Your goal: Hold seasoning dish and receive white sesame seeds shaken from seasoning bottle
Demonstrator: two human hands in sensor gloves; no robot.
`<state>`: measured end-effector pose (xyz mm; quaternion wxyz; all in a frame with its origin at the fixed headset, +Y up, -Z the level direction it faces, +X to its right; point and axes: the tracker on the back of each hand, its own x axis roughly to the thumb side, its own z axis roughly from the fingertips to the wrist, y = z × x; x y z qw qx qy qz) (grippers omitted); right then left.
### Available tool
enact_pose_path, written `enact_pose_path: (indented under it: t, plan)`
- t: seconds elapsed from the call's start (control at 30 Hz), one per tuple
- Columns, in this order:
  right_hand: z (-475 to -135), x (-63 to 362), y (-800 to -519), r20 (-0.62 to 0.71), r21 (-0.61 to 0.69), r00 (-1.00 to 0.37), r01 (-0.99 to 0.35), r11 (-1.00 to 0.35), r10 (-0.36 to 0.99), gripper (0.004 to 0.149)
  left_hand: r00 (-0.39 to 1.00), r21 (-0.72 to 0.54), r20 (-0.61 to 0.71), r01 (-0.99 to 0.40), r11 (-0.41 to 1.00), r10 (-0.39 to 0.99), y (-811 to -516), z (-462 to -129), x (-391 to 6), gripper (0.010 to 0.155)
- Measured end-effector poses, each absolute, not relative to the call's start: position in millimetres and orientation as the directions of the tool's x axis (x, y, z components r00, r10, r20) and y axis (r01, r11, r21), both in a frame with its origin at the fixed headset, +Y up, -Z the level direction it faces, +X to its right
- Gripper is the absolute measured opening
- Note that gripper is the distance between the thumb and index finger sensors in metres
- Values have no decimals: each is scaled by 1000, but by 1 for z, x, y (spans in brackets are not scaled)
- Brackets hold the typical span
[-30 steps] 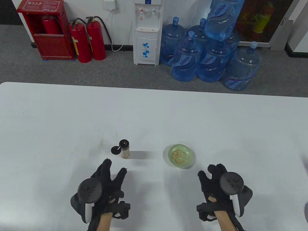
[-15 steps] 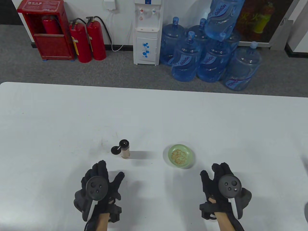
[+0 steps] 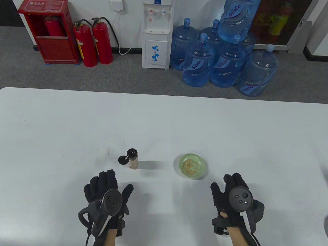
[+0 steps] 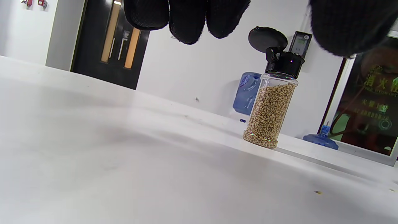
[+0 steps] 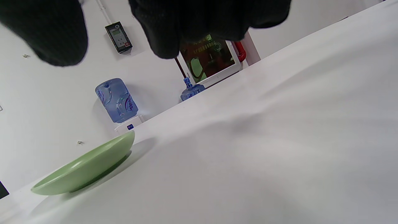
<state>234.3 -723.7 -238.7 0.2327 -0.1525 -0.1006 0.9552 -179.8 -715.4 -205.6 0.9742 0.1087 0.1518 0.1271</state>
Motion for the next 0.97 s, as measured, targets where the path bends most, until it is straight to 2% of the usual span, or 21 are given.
enact_pose_path:
  t: [0.97]
  plan:
    - [-239, 232, -726, -240, -252, -853, -407, -878, 464, 76, 923, 250, -254, -227, 941, 290, -719, -207, -177, 86]
